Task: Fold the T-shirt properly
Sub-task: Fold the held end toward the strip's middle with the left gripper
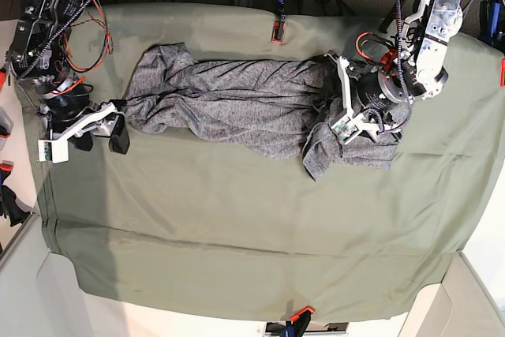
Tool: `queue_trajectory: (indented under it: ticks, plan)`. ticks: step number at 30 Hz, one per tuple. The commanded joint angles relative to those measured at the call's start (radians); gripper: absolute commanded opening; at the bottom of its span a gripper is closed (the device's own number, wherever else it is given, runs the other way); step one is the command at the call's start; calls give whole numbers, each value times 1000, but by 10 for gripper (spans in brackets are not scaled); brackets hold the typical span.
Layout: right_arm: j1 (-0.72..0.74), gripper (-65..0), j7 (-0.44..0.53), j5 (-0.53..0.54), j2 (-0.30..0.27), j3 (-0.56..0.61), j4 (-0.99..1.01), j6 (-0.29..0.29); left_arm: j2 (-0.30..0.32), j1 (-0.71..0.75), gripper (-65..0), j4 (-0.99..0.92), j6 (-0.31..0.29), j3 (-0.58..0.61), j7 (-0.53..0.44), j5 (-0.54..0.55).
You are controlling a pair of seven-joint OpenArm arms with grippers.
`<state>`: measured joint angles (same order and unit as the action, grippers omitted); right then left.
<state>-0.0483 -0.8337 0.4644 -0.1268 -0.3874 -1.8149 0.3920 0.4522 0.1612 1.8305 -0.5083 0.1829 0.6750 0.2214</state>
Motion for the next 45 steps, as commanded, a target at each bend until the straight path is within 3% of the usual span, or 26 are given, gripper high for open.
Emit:
queue_trajectory:
  ticks: [1,8,12,20,24,33,35,39,40,45]
  plan:
    - [-7,-203,11,31,-19,-23,-16,10,14,-10,-246,48,5,-6,-11,19]
    - [-160,-203,30,119,-33,-47,-16,35,13,-6,-246,208,17,-5,-13,168]
    - [-199,-203,74,123,-33,-1,-12,34,13,-3,-246,206,18,-5,-13,171]
    - [-142,-203,128,51,-32,127,137,4,14,45,-246,206,19,-10,-8,155]
    - [-127,-203,126,59,-11,135,196,10,13,68,-246,242,17,-60,-29,180]
    - [-126,-211,103,119,60,189,194,87,14,75,-246,278,6,-158,-34,209]
    - [-127,-294,117,119,61,193,194,87,14,75,-246,278,6,-164,-27,209]
    - [-126,-610,170,118,60,190,194,88,14,75,-246,278,6,-165,-18,208]
    - [-126,-650,192,117,60,190,194,93,14,75,-246,278,7,-165,-16,208]
    - [-97,-650,242,45,42,151,194,119,14,75,-246,278,6,-165,-16,188]
